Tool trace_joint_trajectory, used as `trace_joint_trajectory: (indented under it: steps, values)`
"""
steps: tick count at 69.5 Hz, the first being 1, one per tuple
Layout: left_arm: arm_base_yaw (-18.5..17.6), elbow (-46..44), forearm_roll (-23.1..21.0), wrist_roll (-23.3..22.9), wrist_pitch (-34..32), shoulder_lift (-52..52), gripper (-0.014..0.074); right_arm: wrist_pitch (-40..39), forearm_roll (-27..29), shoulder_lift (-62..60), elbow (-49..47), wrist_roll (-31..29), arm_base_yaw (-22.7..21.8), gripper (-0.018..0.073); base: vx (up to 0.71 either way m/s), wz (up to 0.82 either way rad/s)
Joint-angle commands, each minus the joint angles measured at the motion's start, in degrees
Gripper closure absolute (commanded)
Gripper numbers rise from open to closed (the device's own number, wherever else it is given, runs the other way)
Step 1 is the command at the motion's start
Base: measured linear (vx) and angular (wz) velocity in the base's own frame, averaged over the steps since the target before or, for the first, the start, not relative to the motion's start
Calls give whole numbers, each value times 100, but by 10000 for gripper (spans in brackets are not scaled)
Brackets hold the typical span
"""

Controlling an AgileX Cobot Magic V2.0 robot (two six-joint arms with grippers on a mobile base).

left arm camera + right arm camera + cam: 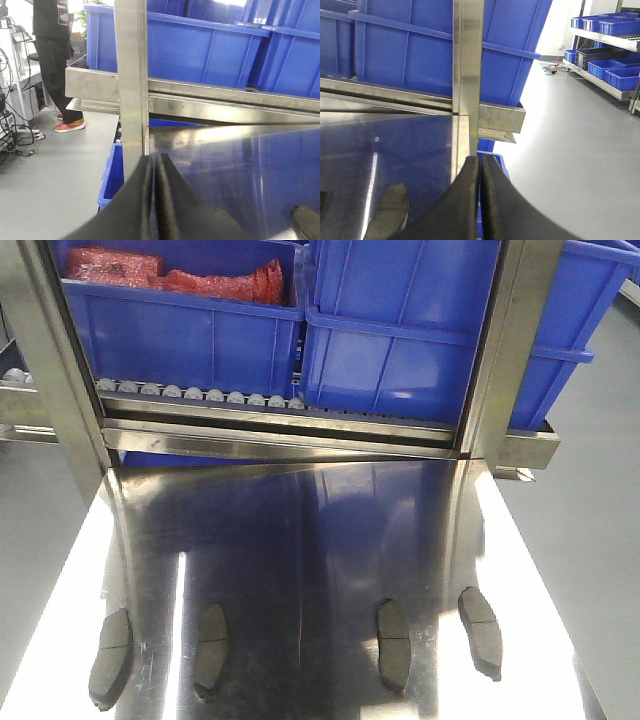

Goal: Move and align brake pads A on conveyor

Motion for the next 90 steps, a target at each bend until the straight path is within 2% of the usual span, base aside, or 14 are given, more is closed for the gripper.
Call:
trace_joint_trajectory:
  steps: [1, 18, 28, 38, 49, 53, 58, 63, 74, 83, 90]
  values:
    - [16, 98, -34, -7, -416, -77, 603, -420, -44, -72, 67, 0, -3, 571, 0, 0]
    - [16, 98, -34, -7, -421, -77, 603, -420, -44, -72, 67, 0, -3, 571, 0, 0]
    - [16, 92, -37, -20, -653, -77, 603, -420, -44, -72, 67, 0, -3, 571, 0, 0]
    - [16, 92, -37, -20, -1313, -77, 603, -420, -44, -72, 67, 0, -3, 571, 0, 0]
    - [16, 40, -37, -20, -2560, -77, 603, -420, -44, -72, 67, 0, -3, 571, 0, 0]
    - [16, -64, -37, -20, -3207, -77, 603, -420, -44, -72, 67, 0, -3, 571, 0, 0]
    - [16, -298, -37, -20, -3472, -71, 603, -420, -44, -72, 67, 0, -3, 571, 0, 0]
    - [16, -735, -37, -20, -3168, -71, 603, -420, -44, -72, 67, 0, -3, 571, 0, 0]
    - [16, -1975, -37, -20, -1803, 240, 603, -420, -44, -72, 67, 0, -3, 571, 0, 0]
    - [16, -3052, -37, -20, -664, 1048, 587, -420, -44, -72, 67, 0, -3, 571, 0, 0]
    - [16, -3874, -37, -14, 99, 1799, 538, -420, -44, -72, 67, 0, -3, 571, 0, 0]
